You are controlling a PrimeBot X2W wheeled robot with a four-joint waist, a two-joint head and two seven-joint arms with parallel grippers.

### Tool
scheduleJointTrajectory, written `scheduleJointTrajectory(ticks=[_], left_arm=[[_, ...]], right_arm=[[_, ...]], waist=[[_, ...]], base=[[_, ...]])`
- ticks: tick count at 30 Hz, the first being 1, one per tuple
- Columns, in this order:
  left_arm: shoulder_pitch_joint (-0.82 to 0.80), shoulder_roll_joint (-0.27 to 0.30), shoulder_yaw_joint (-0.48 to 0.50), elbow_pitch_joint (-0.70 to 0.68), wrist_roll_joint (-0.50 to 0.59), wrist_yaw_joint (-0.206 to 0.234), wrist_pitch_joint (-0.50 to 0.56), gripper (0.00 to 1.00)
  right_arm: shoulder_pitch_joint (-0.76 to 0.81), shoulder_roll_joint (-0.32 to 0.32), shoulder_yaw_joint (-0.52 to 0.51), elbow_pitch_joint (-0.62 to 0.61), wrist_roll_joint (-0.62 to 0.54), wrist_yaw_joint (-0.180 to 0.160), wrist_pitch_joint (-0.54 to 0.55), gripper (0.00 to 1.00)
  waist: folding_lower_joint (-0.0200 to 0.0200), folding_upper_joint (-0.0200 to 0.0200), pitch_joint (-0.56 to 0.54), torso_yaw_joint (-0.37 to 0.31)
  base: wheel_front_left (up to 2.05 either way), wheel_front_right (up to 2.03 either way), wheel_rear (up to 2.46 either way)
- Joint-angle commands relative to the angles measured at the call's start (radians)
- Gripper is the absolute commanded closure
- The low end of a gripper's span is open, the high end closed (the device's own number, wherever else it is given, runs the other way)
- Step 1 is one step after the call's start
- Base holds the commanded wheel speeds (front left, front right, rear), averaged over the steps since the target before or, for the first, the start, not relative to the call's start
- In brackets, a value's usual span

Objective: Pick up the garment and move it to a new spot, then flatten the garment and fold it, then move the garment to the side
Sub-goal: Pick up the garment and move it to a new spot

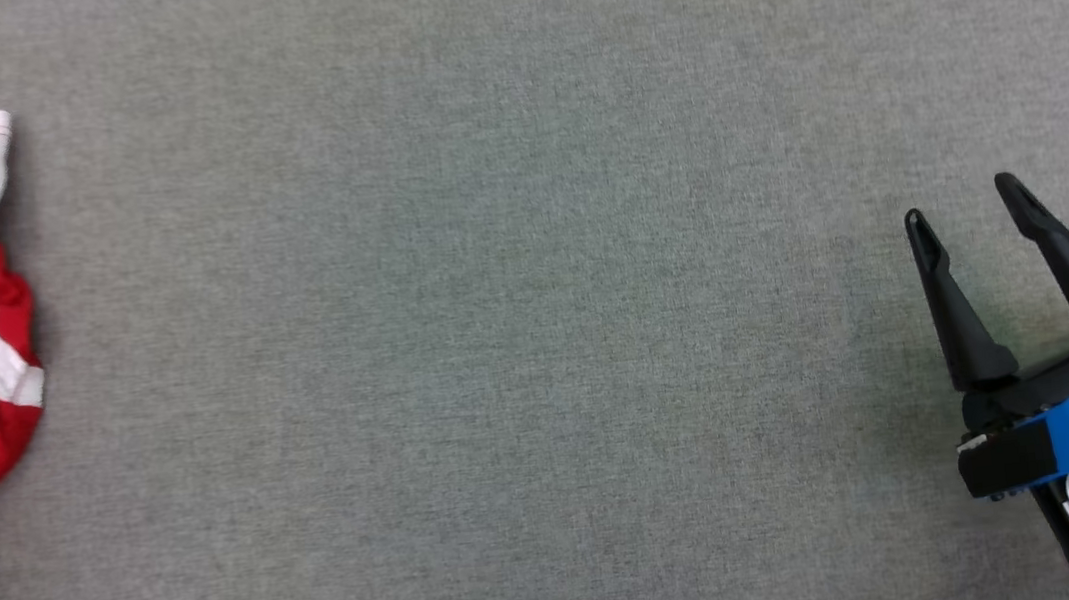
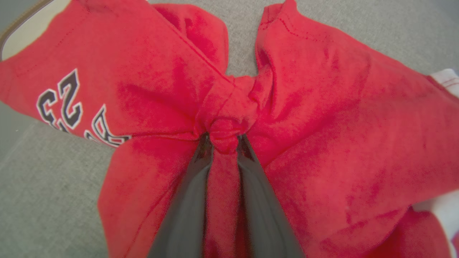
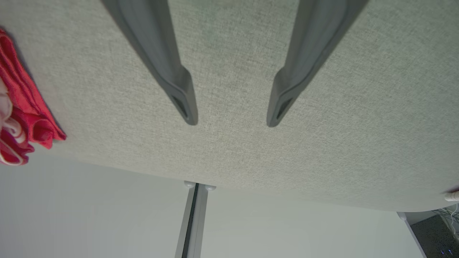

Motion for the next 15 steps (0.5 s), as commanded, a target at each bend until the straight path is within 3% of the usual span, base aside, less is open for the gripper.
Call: scheduleJointTrajectory(ticks=[1,8,11,15], left_arm=[[0.010,0.003,-0.006,-0.004,0.010,-0.017,-0.019,1.00],[-0.060,0.075,-0.049,-0.122,0.093,-0.095,-0.147,1.00],[-0.098,0.107,-0.085,-0.210,0.135,-0.111,-0.161,1.00],[-0.151,0.105,-0.157,-0.350,0.164,-0.128,-0.125,1.00]], right_arm=[[-0.003,0.008,0.004,0.009,0.006,0.000,-0.010,0.00],[0.005,0.045,0.031,0.070,0.025,0.000,-0.039,0.00],[0.012,0.061,0.037,0.098,0.028,0.000,-0.052,0.00],[0.032,0.085,0.039,0.132,0.033,0.000,-0.069,0.00]], waist=[[0.0001,0.0000,-0.023,0.001],[0.0001,0.0000,-0.157,0.009],[0.0001,0.0000,-0.219,0.002],[0.0001,0.0000,-0.299,-0.016]], base=[[0.00,0.00,0.00],[0.00,0.00,0.00],[0.00,0.00,0.00],[0.00,0.00,0.00]])
